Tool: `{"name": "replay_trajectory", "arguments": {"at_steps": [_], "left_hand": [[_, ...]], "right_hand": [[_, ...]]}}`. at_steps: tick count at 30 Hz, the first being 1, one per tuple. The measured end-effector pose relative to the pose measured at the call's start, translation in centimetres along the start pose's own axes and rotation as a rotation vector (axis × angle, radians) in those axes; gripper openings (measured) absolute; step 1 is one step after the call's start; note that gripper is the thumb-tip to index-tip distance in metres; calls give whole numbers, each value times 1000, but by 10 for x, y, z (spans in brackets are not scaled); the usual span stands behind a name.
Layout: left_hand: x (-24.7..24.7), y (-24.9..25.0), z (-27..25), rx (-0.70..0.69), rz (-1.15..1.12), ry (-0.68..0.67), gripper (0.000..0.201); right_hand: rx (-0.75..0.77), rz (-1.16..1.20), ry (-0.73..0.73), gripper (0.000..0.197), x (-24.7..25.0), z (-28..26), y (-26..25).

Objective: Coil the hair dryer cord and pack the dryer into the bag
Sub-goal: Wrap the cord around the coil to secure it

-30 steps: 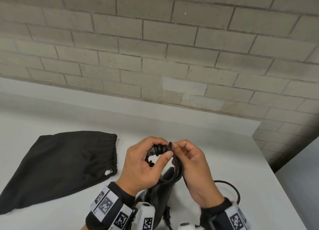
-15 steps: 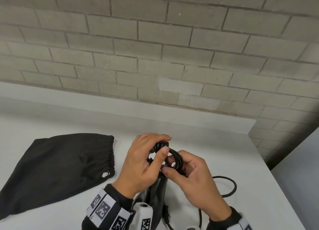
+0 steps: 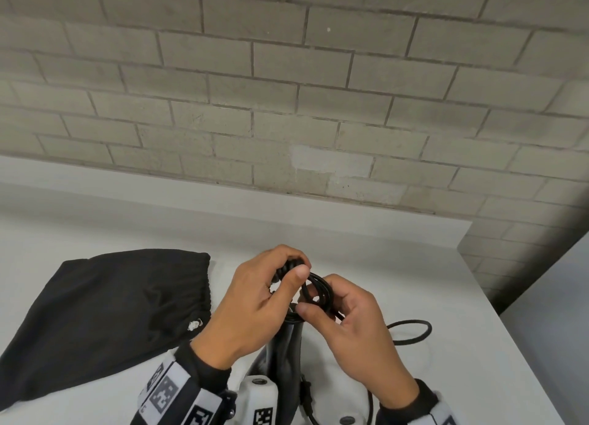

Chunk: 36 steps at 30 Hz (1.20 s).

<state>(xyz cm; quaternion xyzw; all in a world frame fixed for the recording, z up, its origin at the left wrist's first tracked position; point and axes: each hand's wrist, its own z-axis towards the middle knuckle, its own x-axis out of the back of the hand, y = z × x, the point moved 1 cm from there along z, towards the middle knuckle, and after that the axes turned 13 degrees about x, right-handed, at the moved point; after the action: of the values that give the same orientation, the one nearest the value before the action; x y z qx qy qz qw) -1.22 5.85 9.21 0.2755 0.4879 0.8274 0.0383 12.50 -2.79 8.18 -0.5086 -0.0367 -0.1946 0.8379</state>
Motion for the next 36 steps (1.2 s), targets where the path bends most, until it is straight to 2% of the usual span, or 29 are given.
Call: {"name": "replay_trajectory", "arguments": {"at_steps": [3,5,7,9,11,13,18,21,24,29,33,36], "left_hand": [[-3,2,0,63,-104,-12,29],[-3,1,1,103,-158,2,26],[-4,-1,2,151,-222,24,21],[-5,-2,2,185,-286,40,20],[-6,-3,3,209,-329,49,23],[-6,-4,4,228,-369,56,26],[-7,-5,4,239,-497,57,38],[-10,-7,4,229,-526,87,36],[-16,-9,3,196,-462,175,27],[-26,-11,2,71,-249,327,27],[-28,-16,4,-29,-159,352,38],[-28,-15,4,-99,-175,338,30]], "right_hand": [[12,-63,58,15,0,-2,1],[41,-161,138,26,-1,-5,5],[114,-296,277,41,-2,-9,7],[234,-418,343,36,-5,-12,9],[323,-505,343,24,-11,-13,9],[360,-567,335,22,-15,-15,10],[345,-608,313,23,-21,-15,9],[328,-582,307,16,-23,-13,9],[193,-410,293,5,-23,-11,6],[-185,-117,216,7,-12,-5,-9],[-401,262,76,20,7,5,-22],[-482,531,12,25,20,11,-28]]}}
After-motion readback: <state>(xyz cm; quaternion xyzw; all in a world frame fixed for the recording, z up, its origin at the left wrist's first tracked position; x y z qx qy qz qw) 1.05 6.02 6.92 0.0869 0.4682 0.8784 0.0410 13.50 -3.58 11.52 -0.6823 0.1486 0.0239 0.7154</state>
